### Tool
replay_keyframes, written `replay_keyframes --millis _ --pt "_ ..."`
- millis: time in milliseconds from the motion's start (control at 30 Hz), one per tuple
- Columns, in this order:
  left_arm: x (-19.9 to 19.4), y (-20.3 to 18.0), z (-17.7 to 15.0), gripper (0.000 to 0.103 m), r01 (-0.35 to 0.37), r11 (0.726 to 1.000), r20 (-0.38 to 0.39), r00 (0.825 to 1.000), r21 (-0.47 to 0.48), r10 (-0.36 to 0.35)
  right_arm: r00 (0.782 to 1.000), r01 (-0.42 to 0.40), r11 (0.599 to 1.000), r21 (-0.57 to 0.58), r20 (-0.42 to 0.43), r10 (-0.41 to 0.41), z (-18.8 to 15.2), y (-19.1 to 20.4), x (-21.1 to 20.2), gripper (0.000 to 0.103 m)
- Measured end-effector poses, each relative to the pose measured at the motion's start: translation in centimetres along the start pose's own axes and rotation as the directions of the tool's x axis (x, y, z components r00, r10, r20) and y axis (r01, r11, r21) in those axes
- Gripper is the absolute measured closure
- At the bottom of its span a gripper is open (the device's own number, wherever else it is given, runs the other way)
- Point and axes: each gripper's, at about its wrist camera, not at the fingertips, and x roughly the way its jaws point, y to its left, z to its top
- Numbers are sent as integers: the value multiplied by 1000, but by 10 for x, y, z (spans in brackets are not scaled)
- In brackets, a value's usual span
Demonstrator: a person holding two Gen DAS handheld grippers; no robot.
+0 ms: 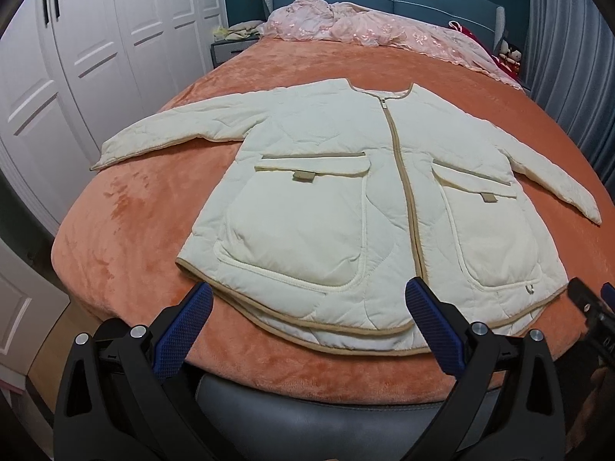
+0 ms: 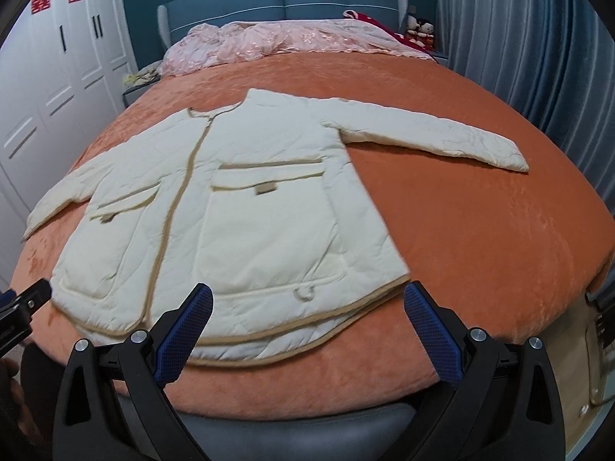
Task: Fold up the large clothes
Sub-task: 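Grasp the jacket sleeve cuff with the right gripper and lift it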
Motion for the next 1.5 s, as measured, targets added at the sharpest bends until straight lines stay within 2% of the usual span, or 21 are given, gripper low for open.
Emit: replay_keyframes --millis 200,367,500,667,833,933,967,1033,1067,1100,1133,1233,1300,1367,1433,1500 --pt "32 2 29 5 -35 999 -16 999 -36 35 998 56 987 151 17 -59 62 -85 54 5" --pt "62 -2 46 5 -49 998 -44 998 -33 47 996 78 947 312 25 -90 103 -167 107 5" --pt "87 -3 54 5 -76 996 -82 994 -42 73 992 101 878 468 20 -124 121 -232 148 5" --pt "114 -4 58 5 -126 991 -115 986 -40 120 980 167 765 622 -18 -199 131 -298 188 5" --pt "133 -1 60 5 -152 987 -137 980 -54 144 970 198 687 700 -39 -240 139 -332 218 5" --pt "142 0 61 5 -163 985 -141 978 -52 154 967 206 666 717 -46 -249 151 -338 235 16" --pt "144 0 61 5 -165 985 -142 977 -49 156 967 207 672 711 -46 -250 157 -337 240 24" --pt "147 2 60 5 -171 984 -143 976 -44 163 968 215 687 694 -57 -245 171 -330 249 53" --pt "148 4 60 5 -173 984 -140 976 -44 165 963 231 696 680 -57 -263 181 -324 251 62" --pt "149 5 60 5 -177 983 -139 976 -43 169 963 226 713 664 -40 -268 192 -315 250 80" --pt "149 7 60 5 -181 983 -138 975 -45 173 966 204 736 646 -11 -259 201 -305 245 88" --pt "149 15 62 5 -187 980 -137 974 -60 178 971 112 836 538 118 -206 242 -251 227 91" --pt "149 21 62 5 -190 979 -135 975 -76 179 971 16 906 422 210 -115 269 -199 211 91" --pt "148 27 63 5 -194 977 -132 975 -91 181 961 -87 955 285 275 5 289 -137 195 91" --pt "148 33 63 5 -195 975 -130 975 -109 180 943 -183 973 143 305 133 301 -72 182 91" --pt "146 39 64 5 -193 973 -128 976 -130 176 918 -286 958 15 291 269 302 -5 175 91"
